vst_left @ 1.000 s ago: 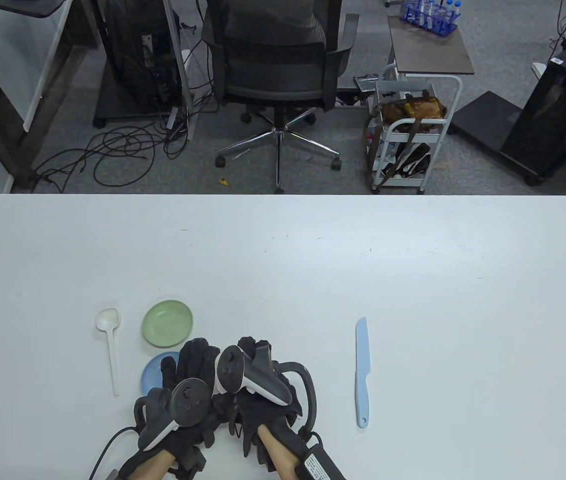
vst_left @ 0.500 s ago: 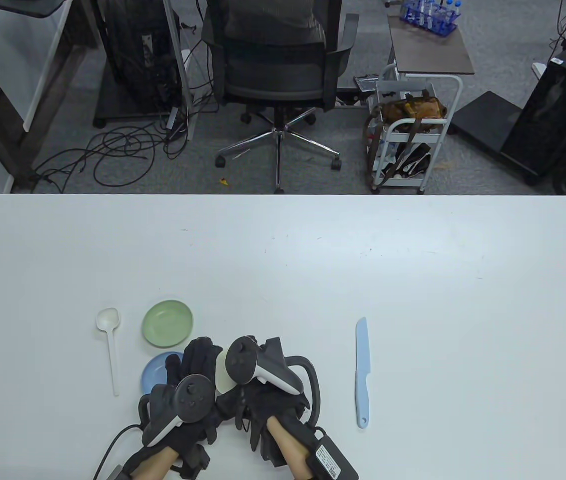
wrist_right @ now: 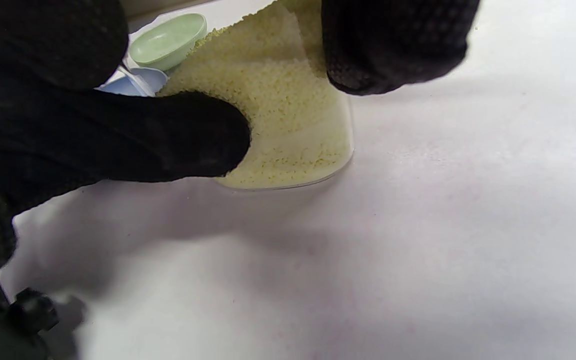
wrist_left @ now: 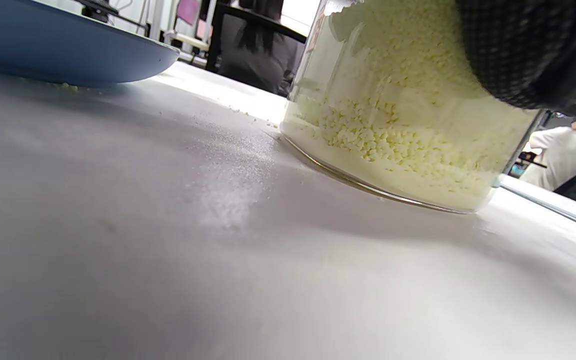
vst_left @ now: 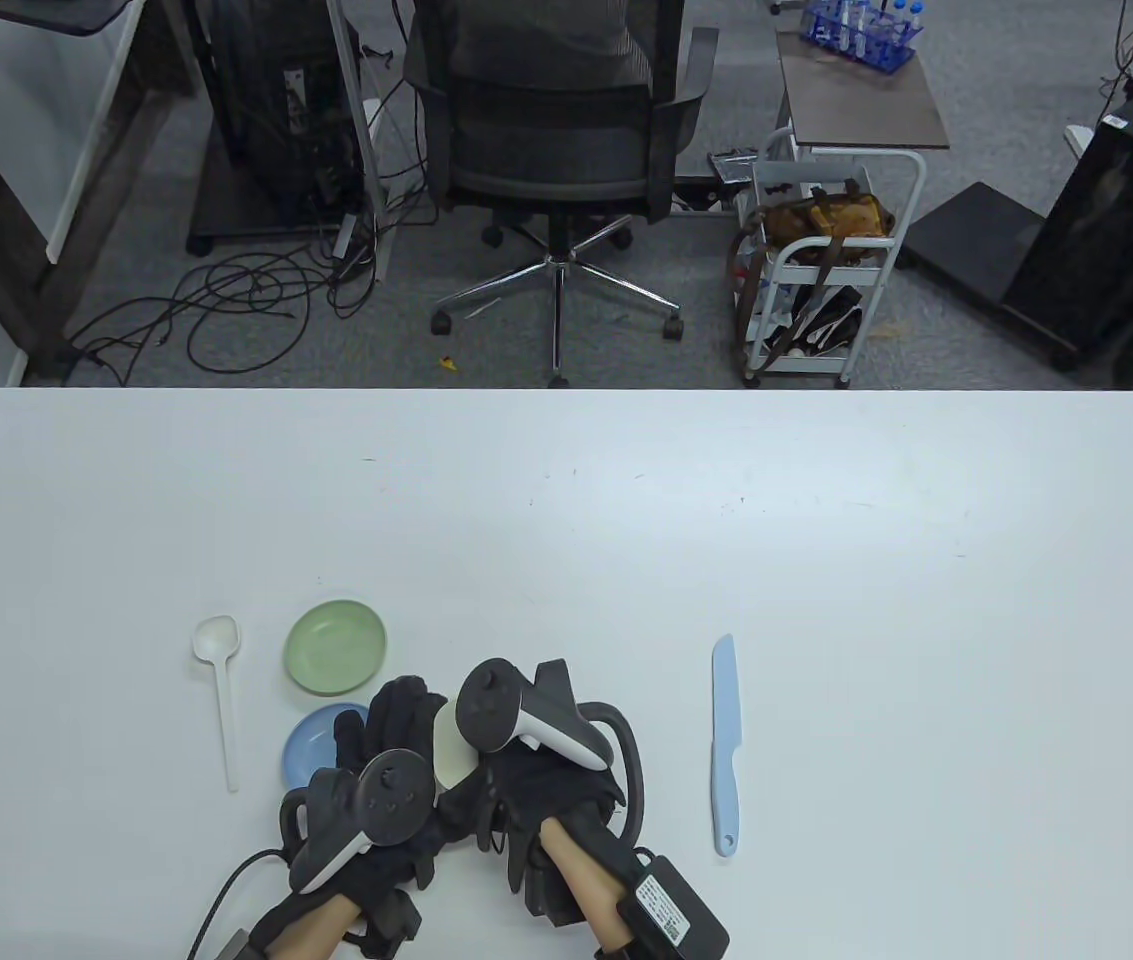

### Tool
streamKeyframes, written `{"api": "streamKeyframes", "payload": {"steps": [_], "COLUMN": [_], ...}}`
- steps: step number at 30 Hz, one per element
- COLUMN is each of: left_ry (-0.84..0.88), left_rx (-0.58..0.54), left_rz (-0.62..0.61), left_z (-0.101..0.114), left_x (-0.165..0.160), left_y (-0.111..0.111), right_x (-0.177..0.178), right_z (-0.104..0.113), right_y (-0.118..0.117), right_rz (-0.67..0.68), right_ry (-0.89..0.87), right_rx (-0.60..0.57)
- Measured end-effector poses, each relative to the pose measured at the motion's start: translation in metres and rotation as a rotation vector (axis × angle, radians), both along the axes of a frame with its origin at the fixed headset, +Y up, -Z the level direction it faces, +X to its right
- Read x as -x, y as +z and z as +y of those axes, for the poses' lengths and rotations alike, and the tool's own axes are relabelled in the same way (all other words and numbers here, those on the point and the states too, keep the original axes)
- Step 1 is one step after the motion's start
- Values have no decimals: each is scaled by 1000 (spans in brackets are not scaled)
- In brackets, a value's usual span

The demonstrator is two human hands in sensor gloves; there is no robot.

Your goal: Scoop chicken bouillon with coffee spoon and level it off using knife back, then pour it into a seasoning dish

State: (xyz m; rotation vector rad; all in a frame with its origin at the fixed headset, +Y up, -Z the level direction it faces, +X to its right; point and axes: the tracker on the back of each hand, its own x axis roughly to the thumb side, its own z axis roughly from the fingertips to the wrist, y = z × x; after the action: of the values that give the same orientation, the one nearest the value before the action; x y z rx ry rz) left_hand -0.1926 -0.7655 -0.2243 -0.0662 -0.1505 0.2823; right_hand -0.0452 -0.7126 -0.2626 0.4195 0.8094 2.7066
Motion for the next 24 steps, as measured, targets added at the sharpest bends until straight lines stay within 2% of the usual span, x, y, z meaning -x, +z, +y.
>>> {"api": "streamKeyframes", "payload": {"steps": [24], "left_ry": [-22], "left_rx": [1], "left_rz": [-11], "left_z": [1], "left_x": [-5], "left_y": [2], "right_x": [-5], "right_z": [3], "right_y": [-9], "right_rz": [-3], "right_ry": [-30], "right_rx": [79]}}
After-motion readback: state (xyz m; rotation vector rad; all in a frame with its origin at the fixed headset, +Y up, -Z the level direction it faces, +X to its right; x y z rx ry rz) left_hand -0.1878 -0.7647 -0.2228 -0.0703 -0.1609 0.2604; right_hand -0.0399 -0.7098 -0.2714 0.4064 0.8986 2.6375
